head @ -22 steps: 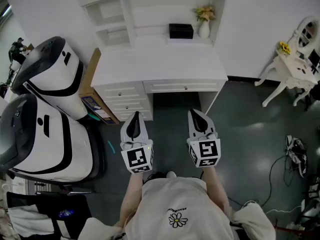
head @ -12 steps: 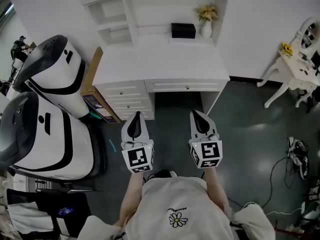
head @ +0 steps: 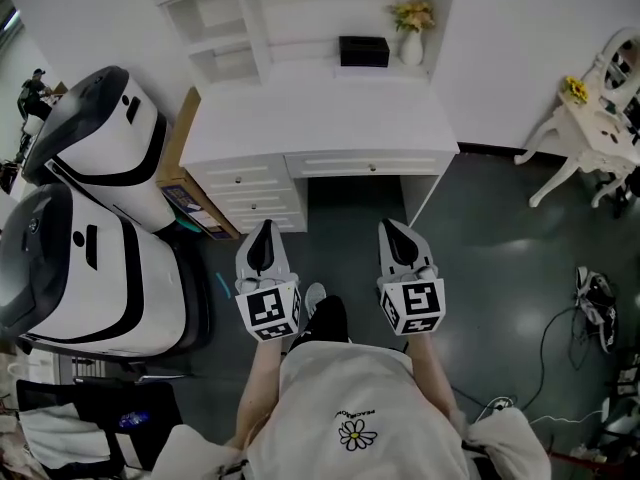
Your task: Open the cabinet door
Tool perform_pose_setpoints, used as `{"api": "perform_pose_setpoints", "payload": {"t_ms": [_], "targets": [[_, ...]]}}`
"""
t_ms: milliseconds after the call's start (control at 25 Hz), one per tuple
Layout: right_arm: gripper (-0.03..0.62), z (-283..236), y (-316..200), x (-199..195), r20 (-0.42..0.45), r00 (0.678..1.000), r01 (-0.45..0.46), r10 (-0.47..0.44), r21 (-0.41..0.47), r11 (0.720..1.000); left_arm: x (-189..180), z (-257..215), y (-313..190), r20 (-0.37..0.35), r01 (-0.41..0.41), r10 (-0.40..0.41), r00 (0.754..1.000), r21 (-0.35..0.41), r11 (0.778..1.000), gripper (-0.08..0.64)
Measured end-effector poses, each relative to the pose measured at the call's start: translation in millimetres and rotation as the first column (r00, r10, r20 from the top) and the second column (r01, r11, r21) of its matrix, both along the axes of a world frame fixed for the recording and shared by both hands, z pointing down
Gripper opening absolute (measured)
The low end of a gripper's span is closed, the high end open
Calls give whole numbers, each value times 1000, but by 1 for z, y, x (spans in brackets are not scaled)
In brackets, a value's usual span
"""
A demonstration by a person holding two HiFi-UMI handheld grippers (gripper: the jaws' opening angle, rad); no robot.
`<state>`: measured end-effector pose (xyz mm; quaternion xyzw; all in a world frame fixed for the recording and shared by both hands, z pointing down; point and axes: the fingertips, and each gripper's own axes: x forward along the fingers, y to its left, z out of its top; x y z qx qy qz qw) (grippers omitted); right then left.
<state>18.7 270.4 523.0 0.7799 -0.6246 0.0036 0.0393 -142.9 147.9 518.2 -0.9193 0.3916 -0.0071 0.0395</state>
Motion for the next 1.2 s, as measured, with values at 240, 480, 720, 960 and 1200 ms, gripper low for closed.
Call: {"api": "perform_pose_setpoints", "payload": {"t_ms": [240, 480, 720, 960, 1200], "targets": [[0, -3, -20, 12, -40, 999, 13, -13, 6, 1000, 21, 0, -30, -27, -3, 4, 1000, 8, 1000, 6], [0, -9, -51, 30, -78, 997, 22, -22, -4, 1000, 56, -17, -61, -49, -33, 35, 998, 35, 999, 6], [0, -13, -95, 51, -59, 998, 36, -35, 11, 999, 91, -29, -96, -60, -86, 89, 994, 40, 995, 6], [0, -18, -158, 77, -31, 999, 33, -33, -6, 999, 125, -47, -151, -55, -123, 125, 991, 49, 991, 6], [1, -36, -230, 95, -44, 998, 44, -44, 9, 999, 151, -67, -217, -92, -139, 144, 985, 58, 989, 6]]}}
